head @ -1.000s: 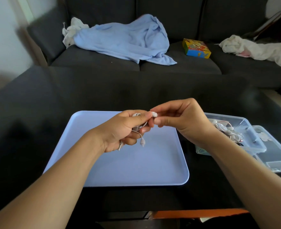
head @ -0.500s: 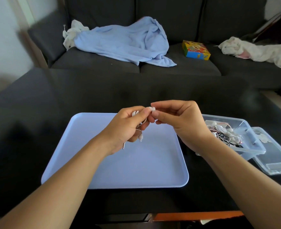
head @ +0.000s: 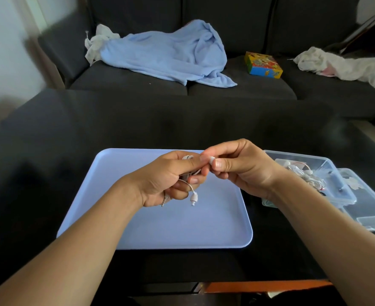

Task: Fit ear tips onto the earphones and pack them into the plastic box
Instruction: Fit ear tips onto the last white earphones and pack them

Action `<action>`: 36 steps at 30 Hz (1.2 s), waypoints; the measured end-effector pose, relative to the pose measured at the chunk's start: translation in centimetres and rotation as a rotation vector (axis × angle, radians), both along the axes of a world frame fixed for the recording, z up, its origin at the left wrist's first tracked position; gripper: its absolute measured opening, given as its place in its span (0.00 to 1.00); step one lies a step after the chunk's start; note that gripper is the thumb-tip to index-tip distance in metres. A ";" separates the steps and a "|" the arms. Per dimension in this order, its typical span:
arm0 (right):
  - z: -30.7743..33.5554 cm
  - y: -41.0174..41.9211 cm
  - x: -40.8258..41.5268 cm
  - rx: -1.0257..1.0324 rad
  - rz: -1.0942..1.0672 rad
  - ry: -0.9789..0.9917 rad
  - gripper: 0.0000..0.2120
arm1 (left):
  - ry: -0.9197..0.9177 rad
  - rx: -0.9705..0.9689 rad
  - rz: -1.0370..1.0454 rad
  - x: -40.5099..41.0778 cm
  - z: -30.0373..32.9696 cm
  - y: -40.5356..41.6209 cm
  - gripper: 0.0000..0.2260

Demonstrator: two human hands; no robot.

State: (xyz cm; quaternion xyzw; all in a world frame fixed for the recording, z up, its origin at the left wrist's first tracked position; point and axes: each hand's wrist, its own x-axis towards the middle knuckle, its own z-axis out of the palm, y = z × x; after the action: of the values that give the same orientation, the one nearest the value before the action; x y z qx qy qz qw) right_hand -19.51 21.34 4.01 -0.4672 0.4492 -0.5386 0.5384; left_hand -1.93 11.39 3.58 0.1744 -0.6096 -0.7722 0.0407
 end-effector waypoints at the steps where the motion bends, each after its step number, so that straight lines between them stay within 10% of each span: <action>1: 0.0 0.0 -0.1 -0.002 0.003 -0.001 0.08 | 0.000 0.003 0.003 0.0 0.0 0.0 0.14; 15: -0.7 -0.3 -1.0 0.000 -0.280 0.044 0.16 | 0.010 -0.232 0.268 -0.5 -0.2 -0.1 0.16; 22: -3.4 -1.7 -2.2 0.121 -0.705 0.692 0.10 | -0.025 -0.392 0.504 -1.2 -1.1 -0.4 0.14; 27: -6.1 -3.5 -4.5 0.232 -0.739 1.213 0.10 | -0.137 0.108 0.682 -1.5 -1.8 -1.5 0.13; 31: -7.7 -4.7 -4.7 0.343 -0.698 1.196 0.09 | -0.126 0.577 0.748 -1.1 -2.6 -2.6 0.13; 36: -9.1 -6.3 -4.7 0.362 -0.759 1.130 0.08 | -0.101 0.637 0.729 -1.1 -2.2 -2.3 0.10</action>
State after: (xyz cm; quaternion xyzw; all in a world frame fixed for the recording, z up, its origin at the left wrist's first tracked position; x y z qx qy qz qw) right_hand -24.26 15.02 -5.14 -0.3896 0.8746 -0.2810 0.0666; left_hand -3.02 9.08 1.34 0.4175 -0.2435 -0.8464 0.2237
